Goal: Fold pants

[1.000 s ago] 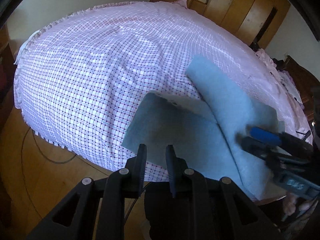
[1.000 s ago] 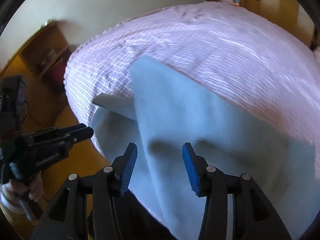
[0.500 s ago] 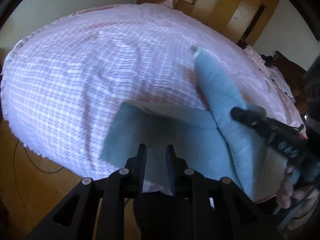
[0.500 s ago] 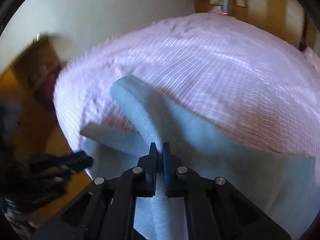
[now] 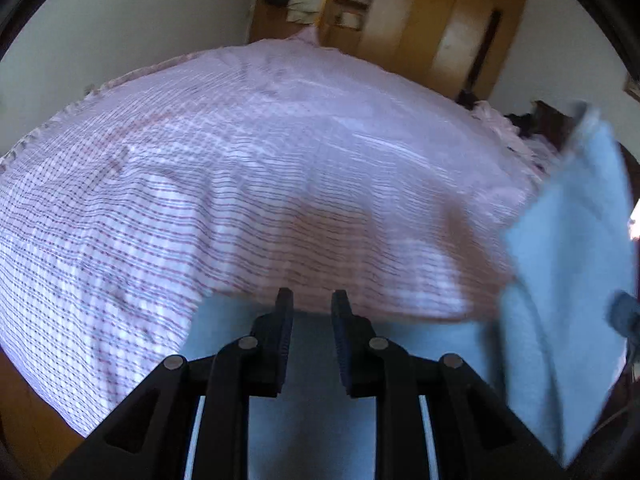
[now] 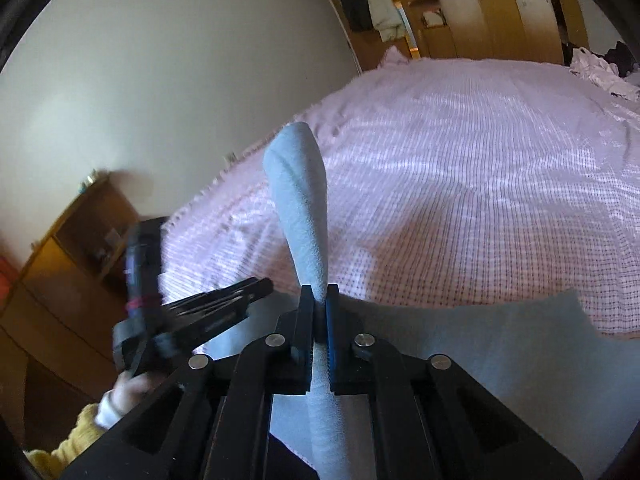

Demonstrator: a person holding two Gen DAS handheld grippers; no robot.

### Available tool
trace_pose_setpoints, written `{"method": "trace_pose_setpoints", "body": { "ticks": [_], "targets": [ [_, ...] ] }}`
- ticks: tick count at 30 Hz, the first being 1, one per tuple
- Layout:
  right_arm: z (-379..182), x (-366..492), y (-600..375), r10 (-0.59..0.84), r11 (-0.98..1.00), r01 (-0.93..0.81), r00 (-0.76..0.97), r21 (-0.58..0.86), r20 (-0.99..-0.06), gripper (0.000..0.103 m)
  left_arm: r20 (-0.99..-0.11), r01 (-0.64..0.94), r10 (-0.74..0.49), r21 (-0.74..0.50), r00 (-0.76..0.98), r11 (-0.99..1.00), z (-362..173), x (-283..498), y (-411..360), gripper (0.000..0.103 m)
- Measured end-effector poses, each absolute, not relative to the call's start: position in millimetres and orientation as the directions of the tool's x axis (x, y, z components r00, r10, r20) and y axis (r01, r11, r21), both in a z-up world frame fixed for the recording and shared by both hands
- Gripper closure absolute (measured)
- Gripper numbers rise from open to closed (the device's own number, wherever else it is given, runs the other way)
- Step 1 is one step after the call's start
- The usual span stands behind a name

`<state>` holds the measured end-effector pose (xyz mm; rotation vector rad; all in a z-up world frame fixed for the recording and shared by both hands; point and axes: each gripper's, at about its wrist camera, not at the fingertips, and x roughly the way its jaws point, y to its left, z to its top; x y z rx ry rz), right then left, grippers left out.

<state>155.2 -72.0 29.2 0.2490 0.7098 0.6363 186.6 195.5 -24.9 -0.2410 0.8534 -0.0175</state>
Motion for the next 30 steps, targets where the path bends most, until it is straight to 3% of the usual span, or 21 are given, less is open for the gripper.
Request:
{"method": "trace_pose_setpoints", "body": {
  "ticks": [12, 22, 25, 30],
  "targets": [
    [7.0, 170.4, -52.7, 0.740, 0.672, -0.502, 0.456, 0.544, -0.495, 0.103, -0.766, -0.200, -0.044, -0.222, 0.641, 0.954, -17.8, 121.7, 223.8, 0.083],
    [-50.0, 182.5, -129.6, 0.559, 0.820, -0.237, 0.528, 0.521, -0.640, 0.103, -0.739, -0.093, -0.169, -0.299, 0.652, 0.950, -13.8, 117.7, 178.0, 0.083],
    [-64.4, 186.1, -143.7, 0.517, 0.844, -0.163, 0.504, 0.512, -0.692, 0.094, -0.737, -0.041, -0.229, -0.329, 0.636, 0.944, -12.4, 129.9, 151.6, 0.083],
    [-67.7, 172.2, -168.5, 0.528, 0.837, -0.165, 0.489, 0.521, -0.694, 0.083, -0.712, 0.084, -0.310, -0.335, 0.630, 0.939, 5.5, 145.7, 102.5, 0.082]
  ]
}}
